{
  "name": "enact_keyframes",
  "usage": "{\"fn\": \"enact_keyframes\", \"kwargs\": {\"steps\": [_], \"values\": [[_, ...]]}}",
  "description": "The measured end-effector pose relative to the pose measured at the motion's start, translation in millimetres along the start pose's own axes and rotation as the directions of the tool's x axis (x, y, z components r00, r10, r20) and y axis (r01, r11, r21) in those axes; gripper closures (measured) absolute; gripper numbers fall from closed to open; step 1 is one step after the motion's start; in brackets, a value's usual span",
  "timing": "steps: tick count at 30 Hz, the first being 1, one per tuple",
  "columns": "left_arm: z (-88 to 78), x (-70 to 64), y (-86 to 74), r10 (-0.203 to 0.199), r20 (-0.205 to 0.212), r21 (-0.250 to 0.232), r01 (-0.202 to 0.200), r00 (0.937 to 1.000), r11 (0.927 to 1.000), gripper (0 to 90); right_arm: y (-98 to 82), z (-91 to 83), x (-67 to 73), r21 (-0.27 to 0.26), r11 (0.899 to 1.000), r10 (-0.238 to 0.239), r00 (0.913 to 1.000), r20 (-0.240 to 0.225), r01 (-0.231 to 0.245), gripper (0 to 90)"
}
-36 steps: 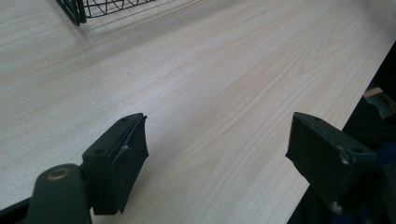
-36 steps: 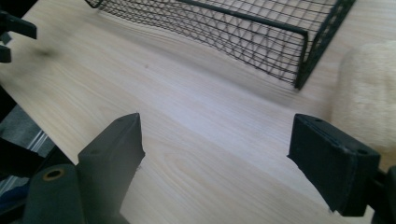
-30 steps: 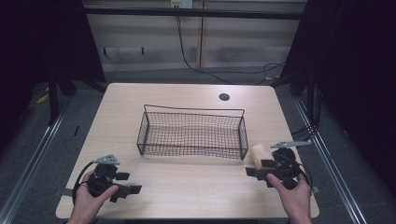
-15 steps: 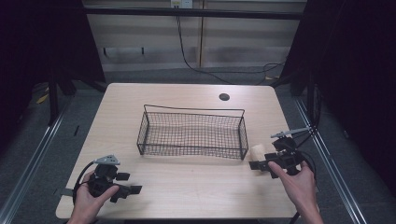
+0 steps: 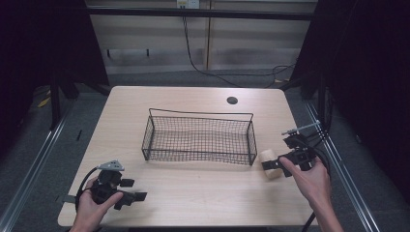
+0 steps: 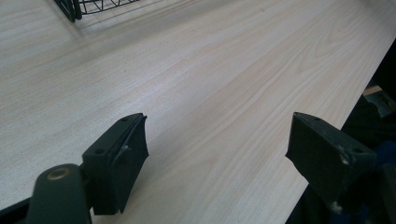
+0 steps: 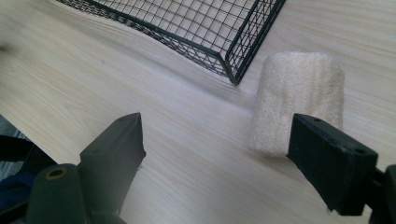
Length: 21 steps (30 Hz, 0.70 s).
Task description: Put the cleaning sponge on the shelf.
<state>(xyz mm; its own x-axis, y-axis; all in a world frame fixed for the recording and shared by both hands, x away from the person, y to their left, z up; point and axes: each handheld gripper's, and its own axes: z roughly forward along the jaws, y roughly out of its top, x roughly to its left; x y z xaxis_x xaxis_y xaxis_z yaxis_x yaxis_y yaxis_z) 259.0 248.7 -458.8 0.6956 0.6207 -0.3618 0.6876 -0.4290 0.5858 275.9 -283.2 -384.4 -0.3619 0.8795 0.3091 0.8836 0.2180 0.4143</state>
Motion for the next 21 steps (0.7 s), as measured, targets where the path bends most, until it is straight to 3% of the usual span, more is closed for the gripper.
{"fn": "enact_keyframes", "kwargs": {"steps": [7, 15, 21], "values": [[0.3, 0.2, -0.1, 0.004, -0.001, 0.002, -0.004, 1.0000, 1.0000, 19.8, 7.8, 2.2, -9.6, 0.053, 0.999, 0.007, 0.9997, 0.024, -0.009, 19.6], [0.9, -0.2, -0.1, 0.001, -0.005, -0.001, -0.001, 1.0000, 1.0000, 19.8, 18.1, 10.3, -20.1, 0.150, 0.988, 0.025, 0.9993, 0.030, -0.029, 20.1], [0.6, 0.2, -0.1, 0.003, -0.005, 0.003, -0.003, 1.0000, 1.0000, 19.8, 21.9, 15.1, -26.9, 0.169, 0.985, 0.039, 0.9986, 0.034, -0.044, 20.0]]}}
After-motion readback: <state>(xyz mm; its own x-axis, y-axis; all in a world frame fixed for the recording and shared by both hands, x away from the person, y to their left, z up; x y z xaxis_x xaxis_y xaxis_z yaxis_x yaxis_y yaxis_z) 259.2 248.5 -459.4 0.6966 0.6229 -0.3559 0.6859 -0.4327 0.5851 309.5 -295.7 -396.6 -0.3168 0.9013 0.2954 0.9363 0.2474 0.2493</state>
